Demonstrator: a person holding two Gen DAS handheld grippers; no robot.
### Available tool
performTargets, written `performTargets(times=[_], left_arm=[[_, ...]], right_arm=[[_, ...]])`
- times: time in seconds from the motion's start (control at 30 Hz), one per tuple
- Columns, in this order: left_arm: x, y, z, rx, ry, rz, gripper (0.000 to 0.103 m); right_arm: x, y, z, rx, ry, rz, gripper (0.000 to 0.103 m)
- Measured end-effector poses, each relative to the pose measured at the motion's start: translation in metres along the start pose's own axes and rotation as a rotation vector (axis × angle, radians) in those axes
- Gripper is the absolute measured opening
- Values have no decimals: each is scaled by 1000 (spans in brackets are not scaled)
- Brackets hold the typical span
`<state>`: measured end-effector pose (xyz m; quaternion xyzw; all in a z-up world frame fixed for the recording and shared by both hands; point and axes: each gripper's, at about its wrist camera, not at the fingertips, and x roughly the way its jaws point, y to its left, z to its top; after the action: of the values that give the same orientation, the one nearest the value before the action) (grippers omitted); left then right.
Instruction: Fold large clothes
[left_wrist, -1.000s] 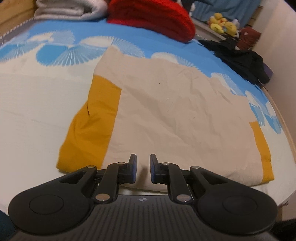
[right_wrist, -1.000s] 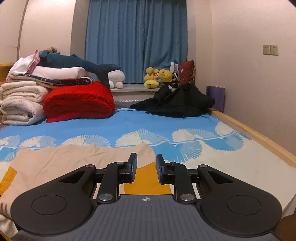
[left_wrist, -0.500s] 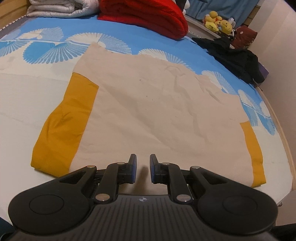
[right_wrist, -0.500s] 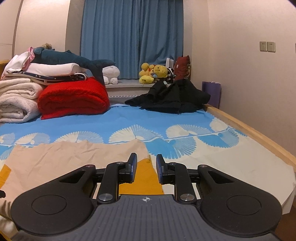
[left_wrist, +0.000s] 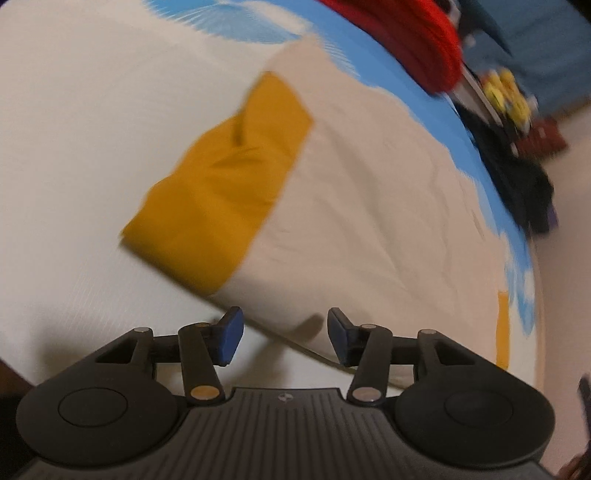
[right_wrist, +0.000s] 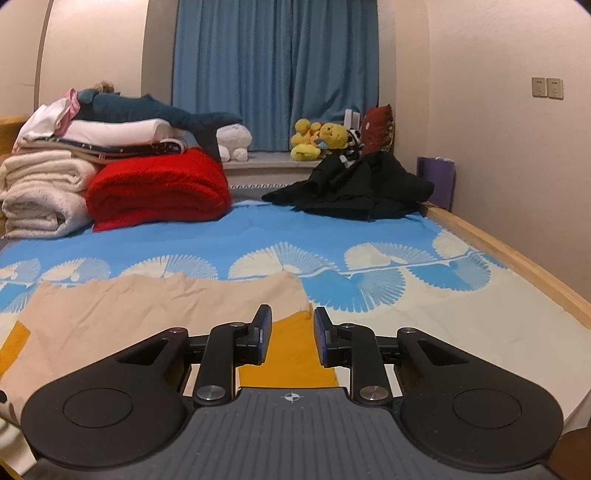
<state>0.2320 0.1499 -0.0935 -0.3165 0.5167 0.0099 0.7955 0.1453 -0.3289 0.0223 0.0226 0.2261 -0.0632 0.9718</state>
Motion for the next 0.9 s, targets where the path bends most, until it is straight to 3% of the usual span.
performTargets(times=[0.17, 0.27, 0.57, 0.77, 0.83, 0.9], left_arm=[[5, 38, -4, -221, -67, -56, 57], [11, 49, -5, -297, -94, -69, 61], [19, 52, 4, -380, -208, -73, 62], [21, 56, 6, -413, -268, -83, 62], [22, 54, 4, -405, -277, -78, 60], [23, 50, 6, -387, -274, -72, 33]], right_arm=[[3, -1, -1, -2, 6, 8, 26], [6, -1, -1, 9, 16, 8, 26], [11, 6, -2, -3, 30, 28, 26], [-4, 5, 1, 27, -63, 129, 26], [-8, 6, 1, 26, -86, 154, 26], [-10, 5, 2, 33, -91, 178, 26]])
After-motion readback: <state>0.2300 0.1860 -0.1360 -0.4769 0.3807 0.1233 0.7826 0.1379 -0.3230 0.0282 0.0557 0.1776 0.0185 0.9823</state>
